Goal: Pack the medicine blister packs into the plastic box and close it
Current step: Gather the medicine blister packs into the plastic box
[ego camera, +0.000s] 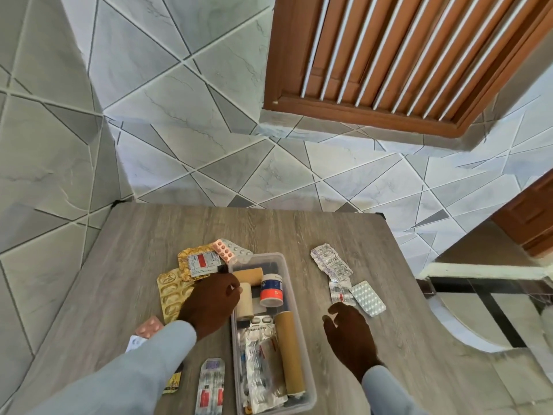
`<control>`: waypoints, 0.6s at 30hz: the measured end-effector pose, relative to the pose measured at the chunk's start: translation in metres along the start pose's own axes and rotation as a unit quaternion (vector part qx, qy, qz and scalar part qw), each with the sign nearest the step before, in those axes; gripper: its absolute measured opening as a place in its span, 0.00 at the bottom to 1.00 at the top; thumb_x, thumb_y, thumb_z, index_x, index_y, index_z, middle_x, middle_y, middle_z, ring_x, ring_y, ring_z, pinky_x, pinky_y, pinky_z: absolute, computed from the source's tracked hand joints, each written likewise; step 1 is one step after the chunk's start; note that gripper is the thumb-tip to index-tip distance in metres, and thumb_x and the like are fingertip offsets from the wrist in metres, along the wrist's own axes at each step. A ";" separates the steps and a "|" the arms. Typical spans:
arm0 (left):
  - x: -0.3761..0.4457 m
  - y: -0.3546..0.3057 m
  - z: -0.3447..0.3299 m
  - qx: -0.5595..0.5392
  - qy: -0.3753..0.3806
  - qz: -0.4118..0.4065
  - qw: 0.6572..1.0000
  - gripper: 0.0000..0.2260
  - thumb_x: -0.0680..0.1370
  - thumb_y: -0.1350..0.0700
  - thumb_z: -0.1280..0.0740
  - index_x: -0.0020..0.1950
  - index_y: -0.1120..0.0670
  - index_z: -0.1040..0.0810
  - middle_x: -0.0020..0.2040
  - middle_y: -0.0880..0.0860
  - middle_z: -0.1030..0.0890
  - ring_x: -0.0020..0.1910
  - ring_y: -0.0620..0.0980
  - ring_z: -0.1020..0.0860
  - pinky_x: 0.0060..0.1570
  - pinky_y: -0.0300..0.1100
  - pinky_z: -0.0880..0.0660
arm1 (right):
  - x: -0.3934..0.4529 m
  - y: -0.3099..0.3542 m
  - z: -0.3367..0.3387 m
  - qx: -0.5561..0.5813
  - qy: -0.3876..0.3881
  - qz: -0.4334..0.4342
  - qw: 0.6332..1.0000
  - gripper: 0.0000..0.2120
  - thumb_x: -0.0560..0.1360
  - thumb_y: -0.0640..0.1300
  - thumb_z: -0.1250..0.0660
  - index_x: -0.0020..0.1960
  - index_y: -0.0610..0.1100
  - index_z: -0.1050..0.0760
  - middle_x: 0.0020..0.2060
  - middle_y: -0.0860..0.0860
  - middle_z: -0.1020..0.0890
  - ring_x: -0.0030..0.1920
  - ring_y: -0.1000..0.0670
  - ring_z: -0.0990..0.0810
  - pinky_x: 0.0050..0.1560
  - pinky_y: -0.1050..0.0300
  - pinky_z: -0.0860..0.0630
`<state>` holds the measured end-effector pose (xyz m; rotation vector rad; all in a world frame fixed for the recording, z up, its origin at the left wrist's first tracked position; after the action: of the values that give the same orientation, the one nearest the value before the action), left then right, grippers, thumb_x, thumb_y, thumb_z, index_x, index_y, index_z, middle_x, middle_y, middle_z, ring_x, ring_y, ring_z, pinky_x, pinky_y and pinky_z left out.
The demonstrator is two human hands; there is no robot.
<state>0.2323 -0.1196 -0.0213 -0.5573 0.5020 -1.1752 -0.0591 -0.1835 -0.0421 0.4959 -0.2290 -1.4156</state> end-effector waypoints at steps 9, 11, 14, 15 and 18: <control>0.013 -0.072 -0.041 -0.009 0.026 -0.025 0.999 0.07 0.80 0.52 0.39 0.54 0.48 0.23 0.48 0.45 0.22 0.47 0.46 0.24 0.47 0.36 0.28 | 0.068 -0.096 0.018 0.023 0.039 -0.122 0.992 0.27 0.71 0.52 0.29 0.66 0.42 0.30 0.61 0.41 0.25 0.62 0.40 0.26 0.64 0.51 0.30; 0.022 -0.097 -0.061 -0.021 0.049 -0.041 0.998 0.08 0.79 0.51 0.39 0.55 0.46 0.24 0.51 0.46 0.20 0.49 0.46 0.22 0.51 0.41 0.24 | 0.081 -0.115 0.023 0.011 0.039 -0.142 0.989 0.29 0.70 0.55 0.29 0.66 0.43 0.31 0.61 0.41 0.26 0.62 0.39 0.27 0.62 0.49 0.28; 0.038 -0.133 -0.095 -0.008 0.065 -0.038 0.997 0.08 0.77 0.50 0.38 0.56 0.45 0.25 0.50 0.46 0.22 0.48 0.45 0.23 0.54 0.45 0.25 | 0.098 -0.135 0.026 -0.010 0.042 -0.162 0.986 0.32 0.69 0.60 0.30 0.66 0.45 0.34 0.61 0.42 0.27 0.63 0.39 0.29 0.60 0.47 0.28; 0.044 -0.144 -0.109 -0.007 0.073 -0.025 0.997 0.09 0.77 0.50 0.37 0.57 0.46 0.26 0.51 0.47 0.23 0.48 0.45 0.24 0.55 0.43 0.26 | 0.104 -0.140 0.027 -0.009 0.044 -0.164 0.985 0.33 0.69 0.62 0.31 0.66 0.45 0.34 0.61 0.43 0.28 0.64 0.39 0.30 0.60 0.46 0.29; 0.062 -0.156 -0.151 -0.026 0.098 0.051 0.994 0.16 0.75 0.49 0.34 0.62 0.48 0.28 0.57 0.51 0.24 0.55 0.48 0.24 0.56 0.40 0.29 | 0.118 -0.145 0.026 -0.013 0.041 -0.151 0.988 0.32 0.68 0.62 0.30 0.65 0.48 0.35 0.60 0.45 0.28 0.63 0.40 0.31 0.60 0.45 0.29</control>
<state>0.0447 -0.2439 -0.0401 -0.4566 0.7227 -1.1277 -0.1806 -0.3150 -0.1026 0.5849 -0.0703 -1.6863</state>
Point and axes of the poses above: each hand's wrist, its own x-axis towards the middle knuckle, its own z-axis out of the back of the hand, y = z × x, the point moved 6 cm from there along x, towards the middle knuckle
